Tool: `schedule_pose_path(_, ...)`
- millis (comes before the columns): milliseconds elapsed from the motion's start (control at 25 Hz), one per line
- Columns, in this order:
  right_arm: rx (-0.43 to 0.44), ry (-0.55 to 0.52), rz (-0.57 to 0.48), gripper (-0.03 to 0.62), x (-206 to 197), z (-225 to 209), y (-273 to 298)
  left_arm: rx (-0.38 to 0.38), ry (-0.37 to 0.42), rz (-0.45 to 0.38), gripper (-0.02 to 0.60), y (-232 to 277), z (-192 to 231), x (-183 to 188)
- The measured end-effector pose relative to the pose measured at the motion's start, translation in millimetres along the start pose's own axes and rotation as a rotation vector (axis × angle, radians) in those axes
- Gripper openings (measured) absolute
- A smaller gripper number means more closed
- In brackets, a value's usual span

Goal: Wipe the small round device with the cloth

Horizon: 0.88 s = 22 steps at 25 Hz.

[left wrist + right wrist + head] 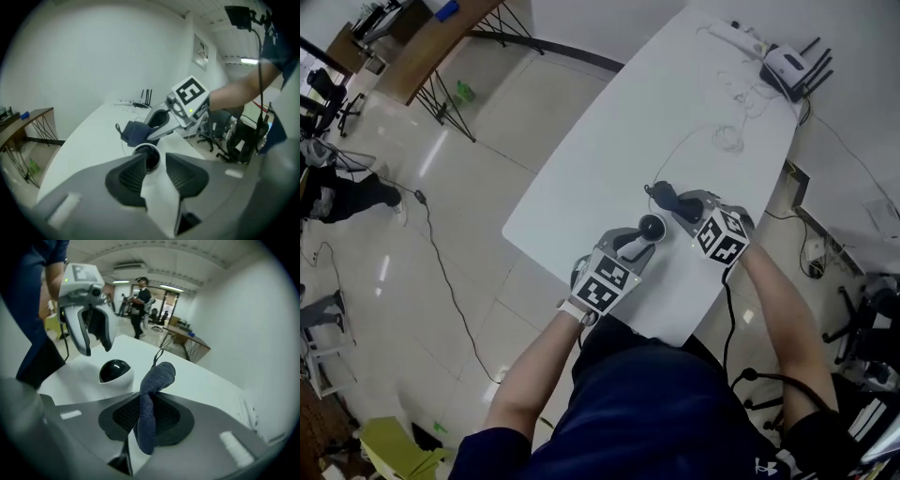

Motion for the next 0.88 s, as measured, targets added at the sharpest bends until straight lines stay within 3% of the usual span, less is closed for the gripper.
schedule_pose_path(80, 0.033, -0.097, 0.038, 0.074, 1, -7, 13, 0.009, -0.001, 0.001, 0.134, 1, 0, -1)
schedule_pose_path(280, 0.103, -0.110, 0.070, 0.072, -2, -11, 41, 0.050, -0.060, -0.002, 0.140, 3, 0, -8)
schedule_pose_path(440, 0.171, -0.166, 0.096, 0.072, 4, 2, 54, 0.055, -0.046, 0.009, 0.140, -1, -2, -10)
schedule_pose_path(880, 0.188, -0.002, 0.101, 0.072, -2, 15, 46, 0.052, -0.058, 0.005, 0.140, -4, 3, -19)
Point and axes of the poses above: the fingertips, and each gripper's own axes: y forward along the fingers, z to its left, x out of its top, the point moved 9 cm from there along -y, backward along the fingers, and after that the axes turned 1 degree about -y, right-handed, at the moved point
